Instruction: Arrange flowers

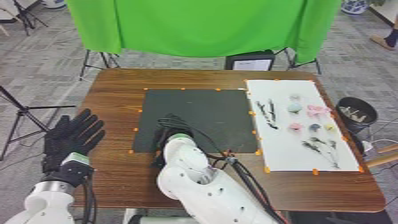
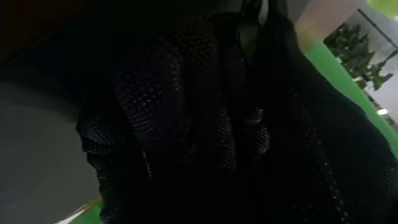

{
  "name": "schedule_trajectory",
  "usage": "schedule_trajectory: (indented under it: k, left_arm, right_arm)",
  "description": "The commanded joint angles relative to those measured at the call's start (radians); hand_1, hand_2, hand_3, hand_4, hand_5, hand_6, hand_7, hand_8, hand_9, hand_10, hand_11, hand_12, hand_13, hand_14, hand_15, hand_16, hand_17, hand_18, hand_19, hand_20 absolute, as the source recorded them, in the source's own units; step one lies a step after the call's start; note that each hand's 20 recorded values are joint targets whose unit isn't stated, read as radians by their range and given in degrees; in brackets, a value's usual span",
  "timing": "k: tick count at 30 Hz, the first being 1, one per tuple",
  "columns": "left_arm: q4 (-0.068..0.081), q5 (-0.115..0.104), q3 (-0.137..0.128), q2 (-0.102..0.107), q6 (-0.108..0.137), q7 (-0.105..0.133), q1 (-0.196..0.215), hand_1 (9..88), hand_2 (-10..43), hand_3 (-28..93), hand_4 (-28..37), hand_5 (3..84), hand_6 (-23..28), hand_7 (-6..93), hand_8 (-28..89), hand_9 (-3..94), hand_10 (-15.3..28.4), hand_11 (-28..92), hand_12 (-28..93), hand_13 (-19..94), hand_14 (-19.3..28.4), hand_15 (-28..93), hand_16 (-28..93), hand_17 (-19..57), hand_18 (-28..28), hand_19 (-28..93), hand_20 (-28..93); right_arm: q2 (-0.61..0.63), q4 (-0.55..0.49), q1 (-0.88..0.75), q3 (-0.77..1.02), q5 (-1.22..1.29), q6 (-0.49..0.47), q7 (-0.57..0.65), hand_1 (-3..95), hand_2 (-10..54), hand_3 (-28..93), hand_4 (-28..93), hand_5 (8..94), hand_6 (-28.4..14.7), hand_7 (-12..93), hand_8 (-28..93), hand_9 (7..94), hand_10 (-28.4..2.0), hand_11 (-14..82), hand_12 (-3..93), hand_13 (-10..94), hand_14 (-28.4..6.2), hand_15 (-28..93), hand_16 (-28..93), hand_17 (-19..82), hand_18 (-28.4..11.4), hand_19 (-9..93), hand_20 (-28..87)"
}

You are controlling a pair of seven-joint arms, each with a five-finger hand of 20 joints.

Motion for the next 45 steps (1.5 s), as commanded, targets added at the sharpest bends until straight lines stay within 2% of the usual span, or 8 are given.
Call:
schedule_trajectory:
  k: [1, 6, 18, 24, 29, 33, 38, 45]
  left_arm:
    - [0.0, 0.017, -0.024, 0.006, 0.01, 0.017, 0.019, 25.5, 11.6, 75, -28.3, 46.9, 10.8, 10.7, -7, 38.0, 16.9, 19, 12, 26, 17.1, 34, -7, -5.5, 16.1, 38, 9]
    - [-0.003, 0.013, -0.028, 0.0, 0.007, 0.01, 0.026, 25.6, 11.3, 75, -28.3, 46.9, 10.9, 10.8, -7, 38.0, 16.8, 19, 12, 26, 17.0, 34, -7, -5.5, 16.1, 38, 9]
    - [-0.006, 0.002, -0.042, -0.005, 0.019, 0.012, 0.032, 25.8, 11.0, 75, -28.3, 46.8, 10.9, 10.9, -7, 37.8, 16.9, 19, 12, 26, 17.0, 34, -7, -5.5, 16.1, 38, 9]
    - [-0.012, -0.011, -0.058, -0.006, -0.004, 0.059, 0.055, 25.7, 11.0, 75, -28.3, 46.8, 10.9, 10.9, -7, 37.8, 17.0, 19, 12, 26, 16.9, 34, -7, -5.6, 16.2, 38, 9]
    - [-0.036, 0.041, -0.102, -0.024, -0.006, 0.047, 0.094, 25.5, 11.7, 76, -27.8, 46.8, 11.0, 11.0, -7, 37.8, 16.9, 19, 12, 26, 17.0, 34, -7, -5.6, 16.2, 38, 9]
    - [-0.054, 0.057, -0.135, -0.013, 0.0, 0.081, 0.13, 25.6, 11.9, 75, -27.7, 46.8, 10.9, 11.0, -7, 37.7, 17.0, 19, 12, 26, 16.9, 34, -7, -5.6, 16.2, 38, 9]
    - [-0.071, 0.087, -0.158, -0.004, -0.009, 0.09, 0.144, 25.6, 11.9, 75, -27.7, 46.8, 10.9, 11.0, -7, 37.7, 17.0, 19, 12, 26, 17.0, 34, -7, -5.6, 16.2, 38, 9]
    - [-0.076, 0.081, -0.163, -0.005, -0.01, 0.118, 0.155, 25.6, 11.8, 75, -27.8, 46.9, 10.9, 11.0, -7, 37.8, 17.0, 19, 12, 26, 17.0, 34, -7, -5.6, 16.2, 38, 9]
  right_arm:
    - [0.014, -0.003, -0.018, 0.002, -0.003, -0.006, 0.028, 50.1, -9.5, 71, -28, 71.5, -2.4, 43, 16, 89.4, -11.2, 19.3, 42.0, 82, -10.8, 50, 37, 49, -24.7, 91, 26]
    - [0.026, -0.021, -0.001, -0.005, 0.024, 0.022, 0.043, 39.2, -9.5, 76, -28, 72.3, -3.2, 36, 12, 86.4, -14.0, 29.4, 28.2, 82, -11.1, 51, 35, 49, -25.1, 91, 26]
    - [0.045, -0.061, 0.006, -0.019, 0.038, 0.019, 0.039, 33.7, -9.5, 76, -28, 71.8, -5.0, 32, -10, 85.3, -15.3, 29.2, 26.7, 79, -12.9, 52, 34, 47, -26.4, 90, 26]
    - [0.149, -0.218, 0.03, 0.007, -0.001, 0.03, -0.06, 32.8, -9.5, 74, -28, 70.8, -6.1, 27, -9, 82.8, -16.2, 28.7, 25.9, 78, -13.5, 53, 33, 47, -26.8, 91, 27]
    - [0.305, -0.403, 0.001, 0.138, -0.056, 0.0, -0.126, 32.0, -9.5, 73, -27, 69.6, -6.9, 24, -9, 79.9, -16.9, 27.4, 24.8, 76, -14.3, 53, 33, 46, -27.3, 93, 31]
    - [0.505, -0.501, -0.057, 0.282, -0.054, 0.013, -0.205, 32.5, -9.5, 73, -26, 66.8, -7.7, 20, -8, 74.9, -18.4, 23.2, 22.8, 72, -15.3, 53, 32, 42, -27.6, 92, 31]
    - [0.713, -0.579, -0.199, 0.452, -0.153, 0.07, -0.086, 34.8, -9.5, 77, -26, 59.7, -8.9, 20, -8, 61.6, -21.0, 17.6, 19.4, 64, -16.4, 57, 30, 39, -26.8, 90, 31]
    - [0.83, -0.672, -0.519, 0.795, -0.067, -0.065, 0.005, 35.1, -9.5, 77, -28, 58.9, -10.1, 17, -8, 59.1, -21.3, 15.3, 17.7, 63, -16.8, 58, 28, 38, -27.2, 89, 32]
